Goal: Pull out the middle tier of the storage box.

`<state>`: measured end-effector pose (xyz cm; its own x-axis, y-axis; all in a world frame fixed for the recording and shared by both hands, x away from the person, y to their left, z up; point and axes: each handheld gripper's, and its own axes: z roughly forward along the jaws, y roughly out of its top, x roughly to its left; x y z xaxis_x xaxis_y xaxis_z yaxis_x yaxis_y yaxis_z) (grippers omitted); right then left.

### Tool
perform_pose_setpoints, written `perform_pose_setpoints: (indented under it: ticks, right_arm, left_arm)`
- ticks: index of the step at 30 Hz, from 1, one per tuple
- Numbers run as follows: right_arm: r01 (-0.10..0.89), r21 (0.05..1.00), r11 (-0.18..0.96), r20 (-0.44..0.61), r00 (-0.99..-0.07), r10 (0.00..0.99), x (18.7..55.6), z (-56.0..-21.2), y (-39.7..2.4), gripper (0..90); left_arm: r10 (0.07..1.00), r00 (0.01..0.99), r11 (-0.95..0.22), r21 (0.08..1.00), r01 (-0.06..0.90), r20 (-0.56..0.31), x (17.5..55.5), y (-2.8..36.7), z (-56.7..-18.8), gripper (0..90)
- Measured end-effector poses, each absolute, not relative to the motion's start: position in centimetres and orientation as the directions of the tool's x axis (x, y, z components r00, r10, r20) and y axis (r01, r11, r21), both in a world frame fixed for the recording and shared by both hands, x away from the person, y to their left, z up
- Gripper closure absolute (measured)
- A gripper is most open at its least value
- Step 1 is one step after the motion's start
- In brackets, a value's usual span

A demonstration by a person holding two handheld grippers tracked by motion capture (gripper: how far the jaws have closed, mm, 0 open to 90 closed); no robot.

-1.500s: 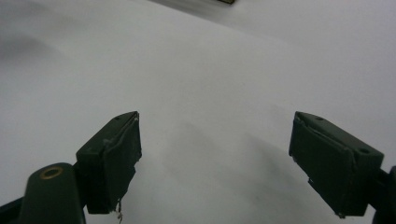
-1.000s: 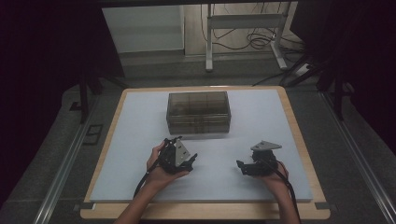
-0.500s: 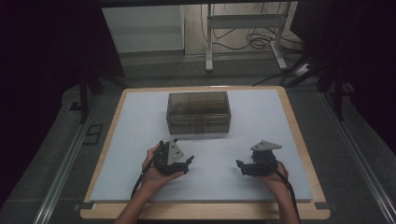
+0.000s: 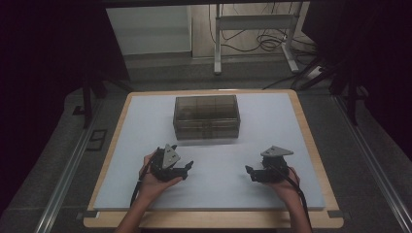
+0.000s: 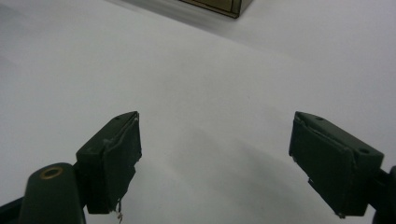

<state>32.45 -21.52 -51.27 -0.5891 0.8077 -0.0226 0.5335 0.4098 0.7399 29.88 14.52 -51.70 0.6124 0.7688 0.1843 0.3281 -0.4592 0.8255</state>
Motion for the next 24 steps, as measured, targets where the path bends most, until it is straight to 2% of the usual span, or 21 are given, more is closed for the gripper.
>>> perform_pose_setpoints:
  ticks: [24]
  right_arm:
    - [0.528, 0.744, 0.409, -0.022, -0.593, 0.805, 32.5, -51.2, -21.2, 16.5]
  left_arm:
    - [0.812, 0.571, -0.400, 0.825, 0.399, 0.118, 30.5, 17.8, -51.7, 20.1]
